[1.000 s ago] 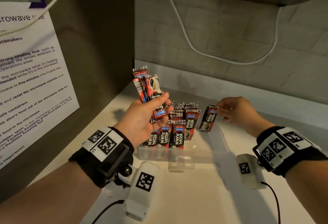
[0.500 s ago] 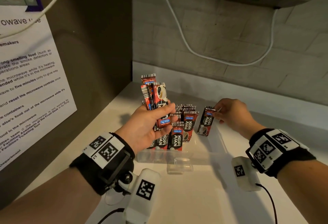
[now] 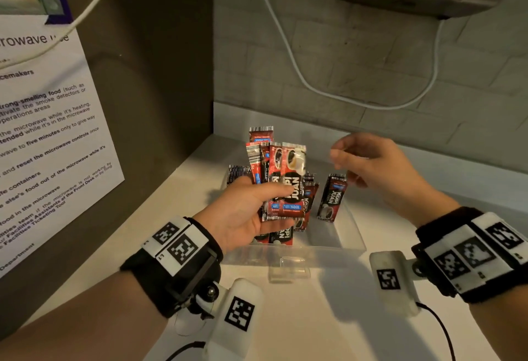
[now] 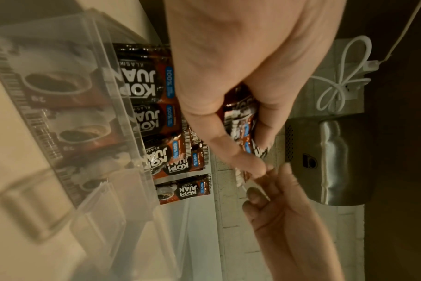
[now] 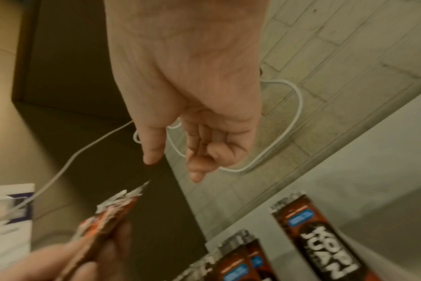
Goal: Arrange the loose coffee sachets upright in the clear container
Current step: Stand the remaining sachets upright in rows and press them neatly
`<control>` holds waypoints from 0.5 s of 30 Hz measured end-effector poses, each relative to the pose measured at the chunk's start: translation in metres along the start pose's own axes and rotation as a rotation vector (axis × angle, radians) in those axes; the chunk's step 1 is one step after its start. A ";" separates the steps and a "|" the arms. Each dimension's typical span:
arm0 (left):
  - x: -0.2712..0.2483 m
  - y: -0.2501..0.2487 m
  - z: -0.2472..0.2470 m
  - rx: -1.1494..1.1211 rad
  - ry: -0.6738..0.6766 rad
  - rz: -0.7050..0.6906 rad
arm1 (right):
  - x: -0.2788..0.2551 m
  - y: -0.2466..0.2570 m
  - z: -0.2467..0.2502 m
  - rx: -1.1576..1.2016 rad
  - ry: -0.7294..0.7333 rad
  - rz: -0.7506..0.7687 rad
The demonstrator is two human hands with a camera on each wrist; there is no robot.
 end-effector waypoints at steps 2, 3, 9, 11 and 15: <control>0.001 0.002 -0.003 0.052 -0.001 0.003 | -0.007 0.011 -0.019 0.086 0.121 -0.030; 0.002 0.003 -0.004 0.075 0.000 0.003 | -0.009 0.014 -0.026 0.082 0.161 -0.042; 0.000 0.001 -0.004 0.096 0.024 -0.012 | -0.005 0.018 -0.030 0.120 0.116 -0.046; -0.001 -0.001 -0.003 0.075 0.035 -0.029 | -0.004 0.014 -0.022 0.259 0.048 -0.087; -0.002 -0.010 0.005 -0.056 -0.019 -0.097 | -0.012 0.005 -0.024 0.258 0.125 -0.155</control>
Point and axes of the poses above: each hand's wrist, its own x-axis towards the middle knuckle, its own z-axis out of the back of the hand, y = z × x, the point moved 8 cm from there along x, towards the middle knuckle, and after that the axes turned 6 degrees about x, right-handed, at the moved point
